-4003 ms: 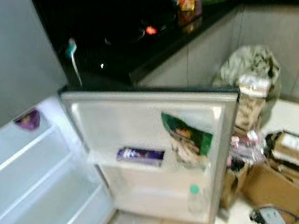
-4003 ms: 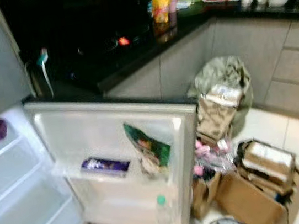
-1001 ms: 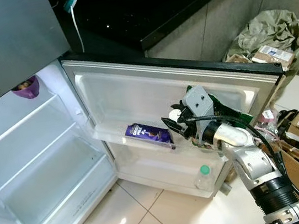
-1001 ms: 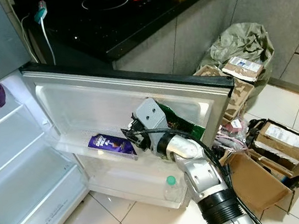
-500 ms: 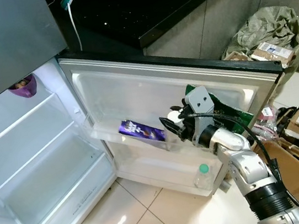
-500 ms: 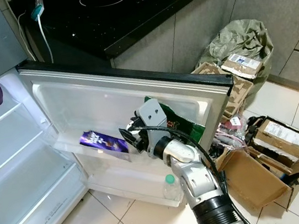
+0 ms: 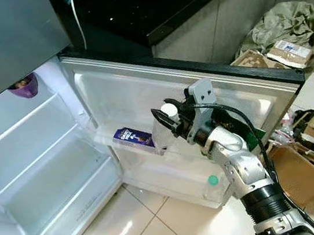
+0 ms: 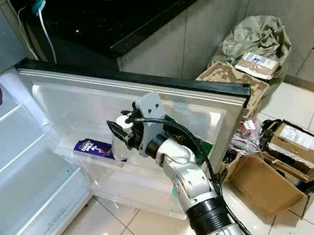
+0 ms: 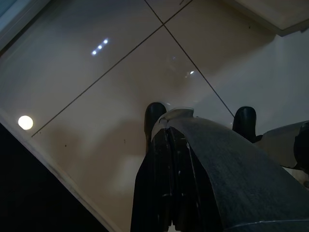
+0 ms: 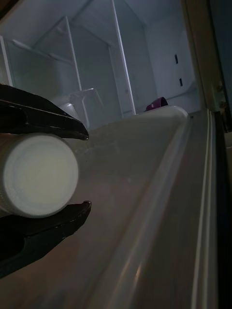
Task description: Restocking fridge
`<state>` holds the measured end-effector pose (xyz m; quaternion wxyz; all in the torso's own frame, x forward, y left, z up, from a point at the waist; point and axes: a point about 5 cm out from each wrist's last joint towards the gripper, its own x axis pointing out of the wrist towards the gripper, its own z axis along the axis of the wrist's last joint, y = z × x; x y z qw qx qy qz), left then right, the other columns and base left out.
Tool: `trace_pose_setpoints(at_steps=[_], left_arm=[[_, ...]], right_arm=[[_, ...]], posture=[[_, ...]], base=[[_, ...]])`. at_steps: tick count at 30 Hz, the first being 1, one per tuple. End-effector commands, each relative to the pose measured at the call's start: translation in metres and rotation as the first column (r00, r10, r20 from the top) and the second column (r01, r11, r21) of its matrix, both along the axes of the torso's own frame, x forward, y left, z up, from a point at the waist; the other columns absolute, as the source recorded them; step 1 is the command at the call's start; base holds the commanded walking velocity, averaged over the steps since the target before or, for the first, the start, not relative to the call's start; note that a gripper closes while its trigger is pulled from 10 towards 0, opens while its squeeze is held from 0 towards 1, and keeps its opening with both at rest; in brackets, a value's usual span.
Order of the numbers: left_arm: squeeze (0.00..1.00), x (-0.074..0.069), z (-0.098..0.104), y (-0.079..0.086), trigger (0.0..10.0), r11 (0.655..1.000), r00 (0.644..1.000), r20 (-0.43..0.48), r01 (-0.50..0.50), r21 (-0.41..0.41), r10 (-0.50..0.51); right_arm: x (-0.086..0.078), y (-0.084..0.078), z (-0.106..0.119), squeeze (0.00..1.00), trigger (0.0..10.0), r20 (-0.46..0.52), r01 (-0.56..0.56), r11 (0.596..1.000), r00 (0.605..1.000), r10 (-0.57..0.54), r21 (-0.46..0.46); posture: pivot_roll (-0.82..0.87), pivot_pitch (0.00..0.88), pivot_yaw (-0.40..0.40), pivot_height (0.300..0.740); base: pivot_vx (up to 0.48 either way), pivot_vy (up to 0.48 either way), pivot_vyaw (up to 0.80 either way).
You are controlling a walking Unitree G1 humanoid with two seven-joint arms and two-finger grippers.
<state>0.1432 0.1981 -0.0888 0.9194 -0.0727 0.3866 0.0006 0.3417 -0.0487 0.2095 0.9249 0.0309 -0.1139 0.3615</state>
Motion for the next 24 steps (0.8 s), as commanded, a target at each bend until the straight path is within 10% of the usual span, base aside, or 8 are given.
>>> trace_pose_setpoints(at_steps=[1,12,24], left_arm=[[0.00,-0.018,-0.008,-0.004,10.0,1.000,0.998,-0.067,-0.003,-0.014,0.002],[0.00,-0.021,-0.009,-0.007,10.0,1.000,0.997,-0.077,0.005,-0.022,-0.006],[0.00,-0.018,-0.008,-0.008,10.0,1.000,0.998,-0.069,0.013,-0.024,-0.015]], right_arm=[[0.003,-0.012,0.004,0.00,10.0,0.008,0.028,0.997,1.000,-0.028,-0.065],[0.001,-0.037,0.004,0.00,10.0,-0.002,0.057,0.980,0.998,-0.058,-0.191],[-0.008,-0.014,-0.028,0.00,10.0,-0.111,-0.036,0.978,0.994,0.013,-0.207]], posture=[[-0.07,0.231,0.005,0.740],[-0.09,0.236,0.006,0.740],[-0.08,0.253,0.010,0.740]], base=[[0.000,0.000,0.00],[0.000,0.000,0.00],[0.000,0.000,0.00]])
